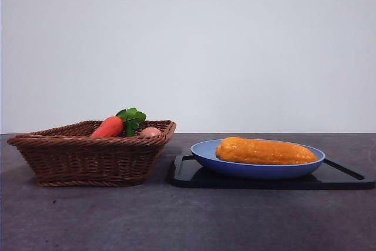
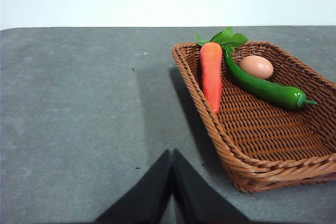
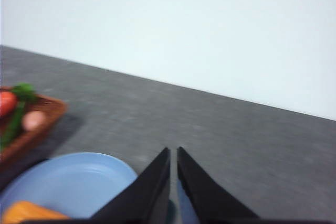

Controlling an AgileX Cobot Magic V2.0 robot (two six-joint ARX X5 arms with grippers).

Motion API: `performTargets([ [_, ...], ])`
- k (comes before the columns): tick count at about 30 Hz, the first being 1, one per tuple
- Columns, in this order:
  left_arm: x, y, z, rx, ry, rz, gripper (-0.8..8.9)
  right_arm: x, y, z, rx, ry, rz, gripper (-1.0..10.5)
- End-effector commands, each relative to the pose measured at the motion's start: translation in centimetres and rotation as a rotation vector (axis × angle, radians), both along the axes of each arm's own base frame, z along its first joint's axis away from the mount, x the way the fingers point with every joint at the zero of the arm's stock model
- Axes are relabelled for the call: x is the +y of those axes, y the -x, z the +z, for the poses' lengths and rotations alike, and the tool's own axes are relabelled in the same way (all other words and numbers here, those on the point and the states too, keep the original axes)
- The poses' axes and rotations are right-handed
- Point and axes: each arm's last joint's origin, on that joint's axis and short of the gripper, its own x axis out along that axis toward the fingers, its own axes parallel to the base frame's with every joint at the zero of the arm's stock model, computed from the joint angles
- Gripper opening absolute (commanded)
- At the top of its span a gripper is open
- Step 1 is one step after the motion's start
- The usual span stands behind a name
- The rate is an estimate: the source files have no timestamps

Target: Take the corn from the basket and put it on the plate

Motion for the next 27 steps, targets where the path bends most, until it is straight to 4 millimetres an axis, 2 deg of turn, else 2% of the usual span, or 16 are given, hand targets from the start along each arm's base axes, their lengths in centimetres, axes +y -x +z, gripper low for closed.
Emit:
performTargets([
  [1,0.0,-0.1,-1.0,0.032,0.007,0.002,0.04,-0.5,1.3,-2.0,-0.042,-0.008,-0.109,0.0],
  [8,0.0,-0.1,-1.0,0.032,0.007,0.002,0.04,-0.8,3.2,-6.4,-0.082,-0.004,-0.238,0.0],
  [19,0.0,-0.1,-1.0,0.032,0.007,0.002,0.04,-0.9,3.4,-12.1,-0.033,-0.063,-0.261,0.0],
  [22,0.0,-0.1,-1.0,0.031,0.007,0.002,0.04,-0.9,3.4,-13.0,0.008,-0.077,-0.263,0.0],
  [27,0.0,-0.1,-1.0,0.031,0.007,0.002,0.04,-0.9,3.5,-13.3,0.035,-0.074,-0.264,0.0],
])
